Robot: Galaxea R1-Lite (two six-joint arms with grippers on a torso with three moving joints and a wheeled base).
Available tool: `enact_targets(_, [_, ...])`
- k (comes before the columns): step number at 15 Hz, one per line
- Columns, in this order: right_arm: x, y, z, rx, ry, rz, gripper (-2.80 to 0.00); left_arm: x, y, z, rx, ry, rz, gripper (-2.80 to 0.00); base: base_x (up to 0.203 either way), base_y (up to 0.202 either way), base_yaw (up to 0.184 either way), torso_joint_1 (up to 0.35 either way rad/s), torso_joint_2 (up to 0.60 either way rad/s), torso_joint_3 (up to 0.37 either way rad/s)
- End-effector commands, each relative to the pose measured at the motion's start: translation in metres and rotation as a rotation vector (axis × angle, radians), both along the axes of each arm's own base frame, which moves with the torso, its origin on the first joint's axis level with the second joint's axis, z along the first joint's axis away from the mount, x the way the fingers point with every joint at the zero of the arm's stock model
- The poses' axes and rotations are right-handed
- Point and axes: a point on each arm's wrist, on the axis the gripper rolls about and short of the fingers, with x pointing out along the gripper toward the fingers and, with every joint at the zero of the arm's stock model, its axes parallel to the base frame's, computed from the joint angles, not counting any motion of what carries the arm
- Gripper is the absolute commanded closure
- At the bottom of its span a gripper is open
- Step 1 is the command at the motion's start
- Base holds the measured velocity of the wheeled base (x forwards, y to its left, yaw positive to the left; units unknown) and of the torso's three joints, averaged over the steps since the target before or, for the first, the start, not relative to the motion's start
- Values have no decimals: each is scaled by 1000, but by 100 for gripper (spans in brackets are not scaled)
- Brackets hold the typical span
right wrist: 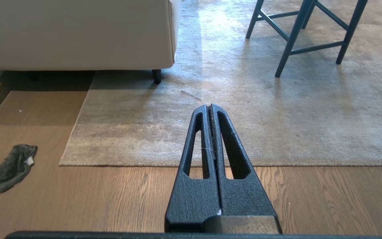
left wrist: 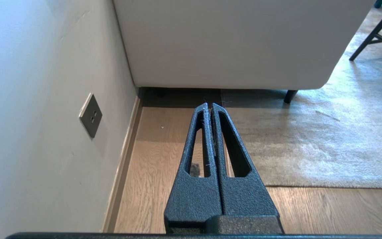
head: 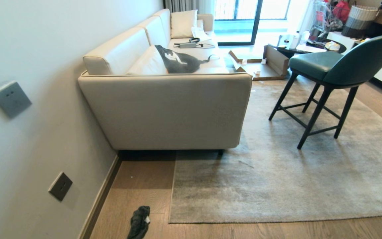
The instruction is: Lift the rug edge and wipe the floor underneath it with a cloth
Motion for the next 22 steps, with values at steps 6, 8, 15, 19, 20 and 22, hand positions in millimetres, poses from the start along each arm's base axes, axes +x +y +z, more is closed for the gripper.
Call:
enact_targets(6, [0,0,0,0,1,1,0,0,0,0,-1,0,0,0,0,0,0,0,0,0])
enact_targets(8, [0,0,0,0,1,1,0,0,0,0,-1,-2,0,0,0,0,0,7,2,93])
enact_targets(15, [0,0,0,0,1,1,0,0,0,1,-1,-3,0,0,0,0,0,1,0,6])
enact_targets(19, [0,0,0,0,1,1,0,0,0,1,-1,-3,0,0,0,0,0,0,0,0])
enact_targets(20, [0,0,0,0,1,1,0,0,0,1,-1,-3,0,0,0,0,0,0,0,0])
enact_targets(22, [0,0,0,0,1,1,0,0,0,1,-1,-3,0,0,0,0,0,0,0,0])
